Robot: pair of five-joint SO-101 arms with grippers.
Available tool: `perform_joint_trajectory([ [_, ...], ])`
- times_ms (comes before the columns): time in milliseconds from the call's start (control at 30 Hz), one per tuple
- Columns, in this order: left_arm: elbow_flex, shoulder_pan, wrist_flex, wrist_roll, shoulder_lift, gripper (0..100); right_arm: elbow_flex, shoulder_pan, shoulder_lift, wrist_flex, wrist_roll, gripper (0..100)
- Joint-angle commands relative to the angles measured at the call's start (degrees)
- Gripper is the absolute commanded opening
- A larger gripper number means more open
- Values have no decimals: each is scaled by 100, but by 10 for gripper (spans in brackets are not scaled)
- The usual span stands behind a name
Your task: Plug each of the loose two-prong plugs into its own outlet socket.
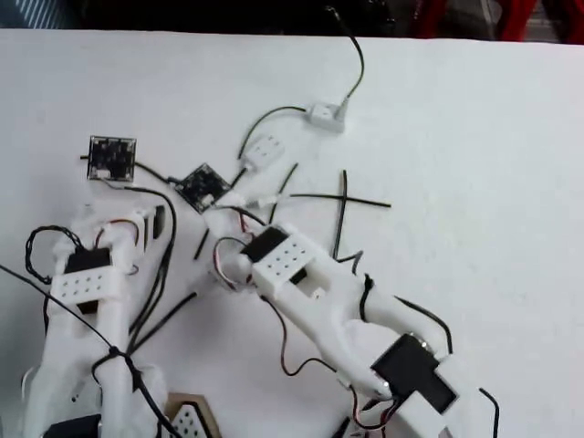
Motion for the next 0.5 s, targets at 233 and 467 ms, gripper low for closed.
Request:
perform_joint_trajectory([
  [233,-18,84,-132,35,-163,255,-35,-57,585,48,-44,16],
  [467,-18,84,-123,35,-163,255,-44,426,-382,57,-44,16],
])
